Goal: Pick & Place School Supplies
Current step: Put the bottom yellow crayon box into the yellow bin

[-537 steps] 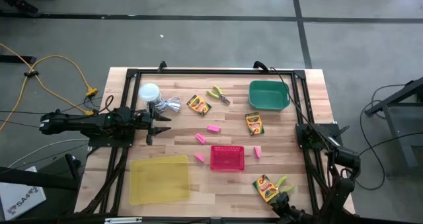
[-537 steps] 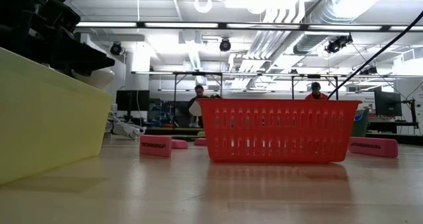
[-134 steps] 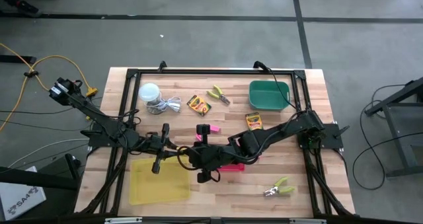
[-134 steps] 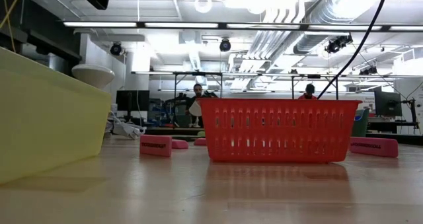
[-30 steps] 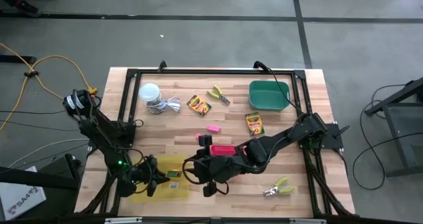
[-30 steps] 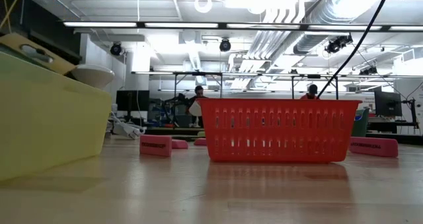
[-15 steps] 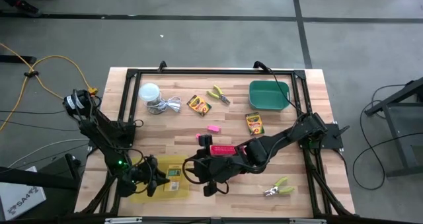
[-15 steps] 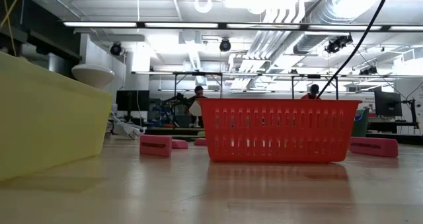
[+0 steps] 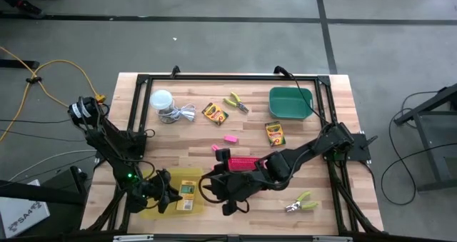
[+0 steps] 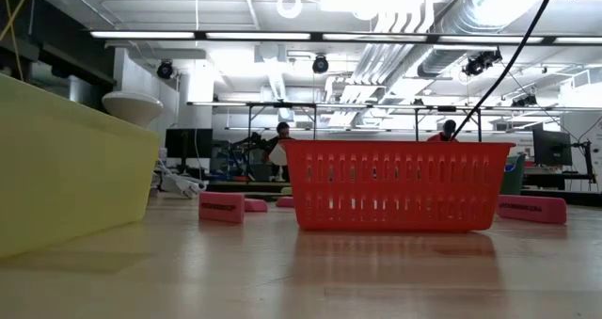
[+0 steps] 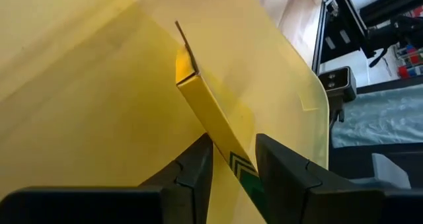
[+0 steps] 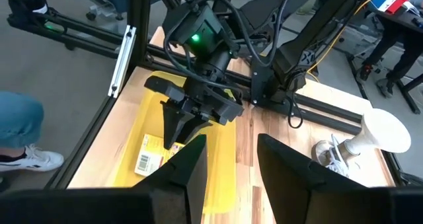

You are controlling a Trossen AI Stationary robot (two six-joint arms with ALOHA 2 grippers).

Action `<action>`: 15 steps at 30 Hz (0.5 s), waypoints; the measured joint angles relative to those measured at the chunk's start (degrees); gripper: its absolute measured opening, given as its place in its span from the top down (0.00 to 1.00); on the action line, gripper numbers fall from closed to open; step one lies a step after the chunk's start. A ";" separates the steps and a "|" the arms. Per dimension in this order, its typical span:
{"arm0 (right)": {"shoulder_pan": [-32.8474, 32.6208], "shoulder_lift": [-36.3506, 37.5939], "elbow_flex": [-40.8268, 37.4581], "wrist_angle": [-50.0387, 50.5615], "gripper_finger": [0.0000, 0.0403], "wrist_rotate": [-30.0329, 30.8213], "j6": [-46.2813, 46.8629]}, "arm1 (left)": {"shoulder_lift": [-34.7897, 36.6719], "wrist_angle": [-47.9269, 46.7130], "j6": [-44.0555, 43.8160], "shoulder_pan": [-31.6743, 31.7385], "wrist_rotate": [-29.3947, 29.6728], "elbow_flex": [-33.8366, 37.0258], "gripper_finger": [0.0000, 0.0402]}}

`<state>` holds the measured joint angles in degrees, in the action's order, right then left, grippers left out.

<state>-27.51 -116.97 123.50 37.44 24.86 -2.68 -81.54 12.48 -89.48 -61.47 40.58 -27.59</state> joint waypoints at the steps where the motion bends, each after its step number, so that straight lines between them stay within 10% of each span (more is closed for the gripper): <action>1: 0.00 0.00 0.00 0.14 0.69 0.01 0.00 | 0.00 0.01 -0.03 0.00 0.00 0.00 0.72; 15: -0.15 0.00 0.00 1.96 0.69 0.00 0.07 | 0.00 -0.01 4.13 3.92 -7.29 0.00 0.72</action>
<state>-27.66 -116.97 123.50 39.40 24.86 -2.61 -81.54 12.47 -85.35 -57.55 33.29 -27.59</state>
